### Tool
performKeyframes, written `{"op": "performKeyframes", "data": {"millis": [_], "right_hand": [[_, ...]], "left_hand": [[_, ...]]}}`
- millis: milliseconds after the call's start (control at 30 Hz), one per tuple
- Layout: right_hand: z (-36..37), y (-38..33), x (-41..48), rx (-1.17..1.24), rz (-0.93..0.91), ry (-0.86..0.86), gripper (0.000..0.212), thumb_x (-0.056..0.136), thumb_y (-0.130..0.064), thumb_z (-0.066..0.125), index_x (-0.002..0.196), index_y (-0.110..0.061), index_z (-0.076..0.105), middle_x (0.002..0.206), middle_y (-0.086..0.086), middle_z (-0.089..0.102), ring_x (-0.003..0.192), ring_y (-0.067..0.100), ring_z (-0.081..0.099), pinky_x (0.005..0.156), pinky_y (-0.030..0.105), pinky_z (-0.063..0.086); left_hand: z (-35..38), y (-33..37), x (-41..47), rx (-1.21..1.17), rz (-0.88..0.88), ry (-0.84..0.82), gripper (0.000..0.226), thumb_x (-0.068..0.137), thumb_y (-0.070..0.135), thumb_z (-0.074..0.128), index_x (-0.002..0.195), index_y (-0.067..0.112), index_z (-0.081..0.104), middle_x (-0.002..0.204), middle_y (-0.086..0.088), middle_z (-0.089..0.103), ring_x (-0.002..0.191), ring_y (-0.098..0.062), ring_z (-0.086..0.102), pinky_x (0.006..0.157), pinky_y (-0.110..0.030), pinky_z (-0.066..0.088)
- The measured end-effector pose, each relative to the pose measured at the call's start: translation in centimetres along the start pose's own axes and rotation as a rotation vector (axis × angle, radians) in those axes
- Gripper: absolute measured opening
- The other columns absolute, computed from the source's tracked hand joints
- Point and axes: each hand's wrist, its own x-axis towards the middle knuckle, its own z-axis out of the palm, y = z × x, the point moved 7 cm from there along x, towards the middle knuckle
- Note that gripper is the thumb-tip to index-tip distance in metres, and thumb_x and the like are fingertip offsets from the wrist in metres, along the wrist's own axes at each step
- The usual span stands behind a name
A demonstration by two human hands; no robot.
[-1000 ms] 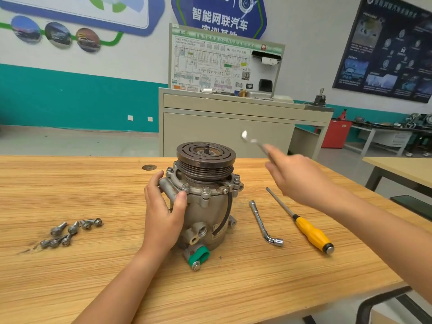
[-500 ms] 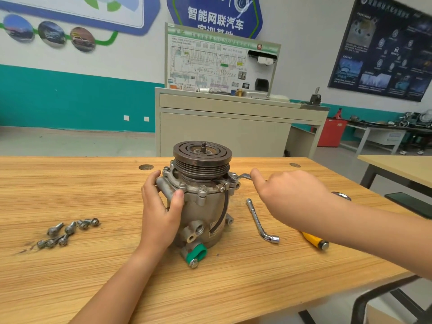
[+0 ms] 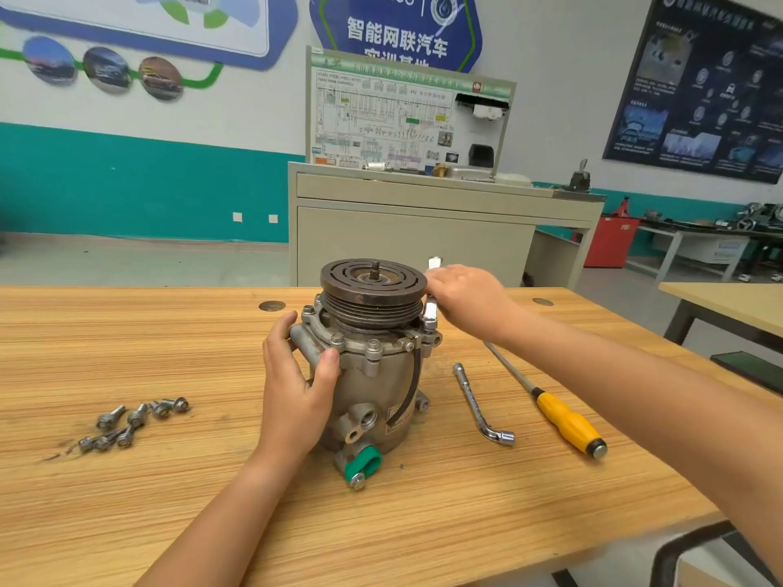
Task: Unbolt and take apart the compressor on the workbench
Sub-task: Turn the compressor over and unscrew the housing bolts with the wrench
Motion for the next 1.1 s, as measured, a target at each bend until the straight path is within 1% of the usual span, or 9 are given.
{"op": "performKeyframes", "data": {"millis": [100, 167, 400, 633, 700, 833, 933, 1033, 1100], "right_hand": [[-2.7, 1.8, -3.0, 0.2, 0.18, 0.179, 0.038, 0.098, -0.01, 0.039, 0.135, -0.01, 0.044, 0.106, 0.011, 0.065, 0.096, 0.027, 0.061, 0.074, 0.037, 0.048], [-4.4, 2.6, -5.6, 0.318, 0.302, 0.244, 0.037, 0.098, -0.017, 0.039, 0.134, -0.013, 0.043, 0.078, 0.008, 0.062, 0.069, 0.028, 0.058, 0.057, 0.032, 0.04], [-4.0, 0.3, -9.4, 0.102, 0.273, -0.213, 0.039, 0.098, -0.019, 0.036, 0.135, -0.028, 0.033, 0.068, -0.005, 0.051, 0.063, 0.016, 0.049, 0.049, 0.028, 0.038], [-4.4, -2.2, -8.1, -0.235, 0.157, -0.338, 0.05, 0.086, 0.005, 0.04, 0.135, -0.002, 0.027, 0.056, 0.0, 0.032, 0.044, 0.015, 0.03, 0.037, 0.026, 0.022], [-4.5, -2.6, -7.7, -0.279, 0.109, -0.355, 0.047, 0.088, 0.004, 0.039, 0.134, 0.002, 0.027, 0.056, 0.001, 0.032, 0.044, 0.015, 0.031, 0.038, 0.026, 0.027], [-4.7, -1.1, -7.0, -0.307, 0.056, -0.382, 0.009, 0.093, -0.009, 0.038, 0.1, -0.013, 0.041, 0.056, -0.004, 0.036, 0.045, 0.01, 0.035, 0.038, 0.023, 0.025], [-3.5, 0.5, -5.4, -0.352, 0.019, -0.406, 0.008, 0.093, -0.008, 0.041, 0.097, -0.015, 0.043, 0.06, -0.005, 0.039, 0.048, 0.011, 0.038, 0.043, 0.023, 0.031], [-1.4, 0.9, -2.2, -0.28, 0.0, -0.3, 0.019, 0.092, -0.005, 0.044, 0.109, -0.01, 0.051, 0.085, 0.001, 0.057, 0.076, 0.02, 0.058, 0.07, 0.03, 0.049], [-0.7, -0.1, -0.1, -0.177, -0.052, -0.161, 0.028, 0.093, -0.004, 0.043, 0.118, -0.011, 0.051, 0.108, 0.004, 0.061, 0.099, 0.022, 0.058, 0.09, 0.03, 0.044]], "left_hand": [[0.0, -0.1, 0.0, -0.011, -0.005, -0.012, 0.07, 0.072, 0.061, 0.043, 0.136, 0.04, 0.025, 0.142, 0.002, 0.034, 0.131, -0.02, 0.039, 0.105, -0.049, 0.039], [0.0, -0.1, 0.0, -0.014, -0.006, -0.008, 0.069, 0.072, 0.061, 0.043, 0.135, 0.04, 0.025, 0.142, 0.002, 0.034, 0.131, -0.019, 0.038, 0.105, -0.049, 0.038], [0.2, 0.3, -0.1, -0.008, -0.007, 0.01, 0.063, 0.071, 0.061, 0.042, 0.129, 0.045, 0.024, 0.138, 0.008, 0.034, 0.13, -0.016, 0.038, 0.106, -0.048, 0.038], [0.1, 0.3, -0.2, -0.005, -0.012, 0.006, 0.071, 0.07, 0.061, 0.042, 0.136, 0.039, 0.025, 0.139, 0.007, 0.033, 0.131, -0.015, 0.037, 0.106, -0.048, 0.037], [0.1, 0.3, -0.2, -0.006, -0.012, 0.002, 0.071, 0.07, 0.061, 0.042, 0.136, 0.039, 0.025, 0.138, 0.007, 0.033, 0.131, -0.015, 0.037, 0.106, -0.048, 0.037], [0.1, 0.3, -0.2, -0.007, -0.017, 0.002, 0.074, 0.07, 0.062, 0.042, 0.137, 0.037, 0.025, 0.139, 0.006, 0.033, 0.13, -0.018, 0.038, 0.106, -0.049, 0.038], [0.1, 0.3, -0.2, -0.005, -0.018, 0.003, 0.075, 0.069, 0.062, 0.042, 0.137, 0.036, 0.025, 0.14, 0.006, 0.033, 0.13, -0.018, 0.039, 0.106, -0.049, 0.038], [0.1, 0.5, -0.2, -0.001, -0.011, 0.0, 0.069, 0.069, 0.062, 0.042, 0.133, 0.041, 0.024, 0.139, 0.006, 0.033, 0.13, -0.018, 0.039, 0.105, -0.049, 0.038], [0.1, 0.6, -0.2, -0.003, -0.014, -0.006, 0.067, 0.069, 0.062, 0.042, 0.131, 0.043, 0.024, 0.139, 0.006, 0.034, 0.13, -0.019, 0.039, 0.105, -0.049, 0.038]]}}
